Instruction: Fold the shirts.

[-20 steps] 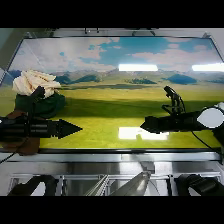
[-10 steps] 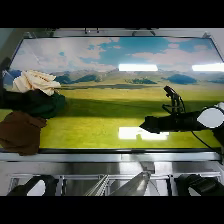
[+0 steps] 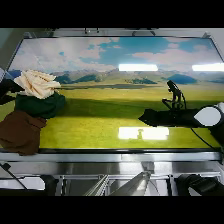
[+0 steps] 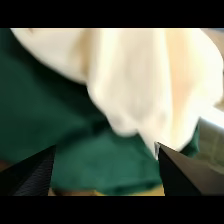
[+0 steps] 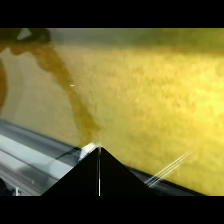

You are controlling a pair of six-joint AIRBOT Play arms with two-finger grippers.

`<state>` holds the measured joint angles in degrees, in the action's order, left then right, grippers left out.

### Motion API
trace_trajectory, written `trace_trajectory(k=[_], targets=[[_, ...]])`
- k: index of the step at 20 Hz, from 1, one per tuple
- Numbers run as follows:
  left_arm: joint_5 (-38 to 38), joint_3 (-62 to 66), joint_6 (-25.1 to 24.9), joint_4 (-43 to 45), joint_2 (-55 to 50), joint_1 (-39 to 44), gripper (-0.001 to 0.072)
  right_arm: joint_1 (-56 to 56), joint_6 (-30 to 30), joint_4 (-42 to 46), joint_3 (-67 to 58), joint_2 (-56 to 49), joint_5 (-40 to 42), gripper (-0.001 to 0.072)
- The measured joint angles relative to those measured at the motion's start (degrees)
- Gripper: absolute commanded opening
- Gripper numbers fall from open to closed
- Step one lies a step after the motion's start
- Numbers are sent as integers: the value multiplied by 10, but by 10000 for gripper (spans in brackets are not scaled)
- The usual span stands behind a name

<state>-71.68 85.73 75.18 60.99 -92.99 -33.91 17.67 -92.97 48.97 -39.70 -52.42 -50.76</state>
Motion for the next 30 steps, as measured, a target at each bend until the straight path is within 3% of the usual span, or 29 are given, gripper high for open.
trace_trajectory(k=[1, 3, 4, 9, 11, 17, 21, 24, 28, 29, 30], targets=[[7, 21, -2, 1, -28, 6, 606, 0, 0, 0, 0, -11, 6, 22], [8, 60, -2, 1, -75, 22, 69, 0, 0, -4, 0, -38, 14, 22], [7, 78, -2, 2, -95, 30, 18, 0, 0, -9, 0, -51, 16, 21], [-16, 173, -4, -27, -135, 73, 23, 0, 28, -58, 0, -98, 20, 21], [-40, 216, -8, -92, -124, 89, 22, 0, 62, -85, 0, -100, 12, 22], [-80, 299, -34, -398, -27, 193, 29, -2, 143, -120, -1, -61, -6, 22], [-79, 303, -47, -504, 20, 290, 29, -36, 172, -125, -1, 0, -34, 22], [-97, 302, -49, -516, 26, 348, 29, -102, 194, -125, -1, 57, -82, 29], [-150, 301, -35, -447, -4, 398, 34, -216, 206, -125, -1, 115, -144, 29], [-163, 299, -31, -425, -16, 407, 144, -243, 210, -125, -1, 123, -158, 30], [-171, 292, -31, -407, -27, 414, 343, -266, 216, -125, -1, 127, -170, 56]])
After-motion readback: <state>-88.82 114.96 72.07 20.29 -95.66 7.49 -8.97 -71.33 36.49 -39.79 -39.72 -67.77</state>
